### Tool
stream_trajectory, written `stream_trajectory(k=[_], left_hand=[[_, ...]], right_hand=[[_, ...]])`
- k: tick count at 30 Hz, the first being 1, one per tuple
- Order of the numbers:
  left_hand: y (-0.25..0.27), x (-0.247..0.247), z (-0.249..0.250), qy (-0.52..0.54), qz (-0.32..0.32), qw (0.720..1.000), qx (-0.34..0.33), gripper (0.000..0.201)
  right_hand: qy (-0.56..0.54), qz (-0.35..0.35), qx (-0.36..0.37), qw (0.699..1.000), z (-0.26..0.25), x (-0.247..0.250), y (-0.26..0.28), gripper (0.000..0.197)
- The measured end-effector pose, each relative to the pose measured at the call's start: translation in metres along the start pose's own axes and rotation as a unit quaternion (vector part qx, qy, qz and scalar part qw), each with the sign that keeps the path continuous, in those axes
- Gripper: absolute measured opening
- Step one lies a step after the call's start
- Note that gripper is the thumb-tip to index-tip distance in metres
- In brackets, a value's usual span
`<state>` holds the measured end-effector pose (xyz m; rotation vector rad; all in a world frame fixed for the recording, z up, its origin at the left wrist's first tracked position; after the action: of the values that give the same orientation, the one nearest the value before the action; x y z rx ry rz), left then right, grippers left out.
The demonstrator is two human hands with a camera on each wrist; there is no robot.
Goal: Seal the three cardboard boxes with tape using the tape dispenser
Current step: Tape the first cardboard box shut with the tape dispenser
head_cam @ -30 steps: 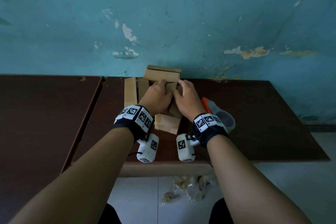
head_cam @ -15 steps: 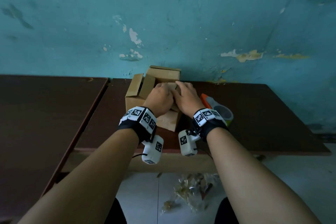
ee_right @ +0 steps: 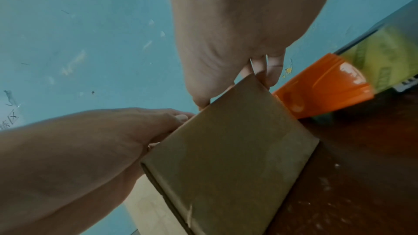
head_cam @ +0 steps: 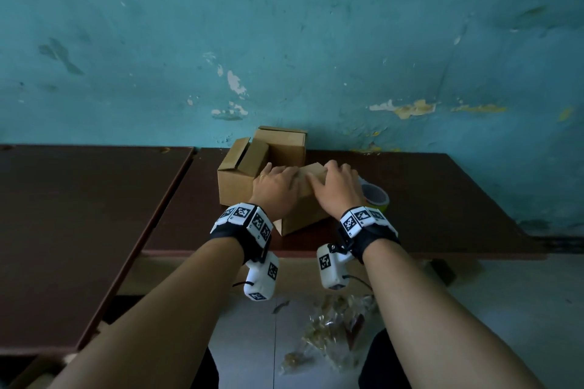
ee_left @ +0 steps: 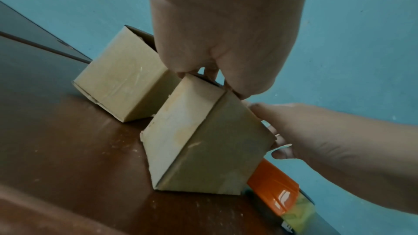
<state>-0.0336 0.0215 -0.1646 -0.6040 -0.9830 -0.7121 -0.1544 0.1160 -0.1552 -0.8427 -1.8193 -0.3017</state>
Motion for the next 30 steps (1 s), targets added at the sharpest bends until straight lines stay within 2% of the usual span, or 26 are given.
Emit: stream_trajectory(k=[10, 13, 19, 30], left_hand=[[0.000, -0.021, 0.005, 0.044, -0.012, 0.999, 0.005, 0.053], [-0.006, -0.024, 0.000, 0.036, -0.005, 0.999, -0.002, 0.073], [-0.004, -0.024, 0.000, 0.012, -0.003, 1.000, 0.023, 0.057], [0.000, -0.017, 0.004, -0.027, -0.002, 0.998, 0.049, 0.050]], right_hand=[[-0.075, 0.093, -0.027, 0.993, 0.017, 0.013, 0.021, 0.033], [-0.108, 0.112, -0.047, 0.987, 0.023, 0.010, 0.024, 0.030], [-0.108, 0.116, -0.068, 0.985, 0.027, 0.010, 0.025, 0.028], [-0.119, 0.118, -0.085, 0.982, 0.030, 0.006, 0.024, 0.025]])
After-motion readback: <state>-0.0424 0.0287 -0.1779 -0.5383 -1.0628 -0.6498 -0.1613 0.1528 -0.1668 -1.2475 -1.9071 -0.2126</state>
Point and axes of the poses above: each hand's wrist, its own y-axis away from the middle knuckle, its own x-axis out of the back of the hand, z = x × y, the point moved 10 cm from there along -y, towards the middle knuckle, and after that the axes turned 1 degree about -x, right-handed, at the moved point
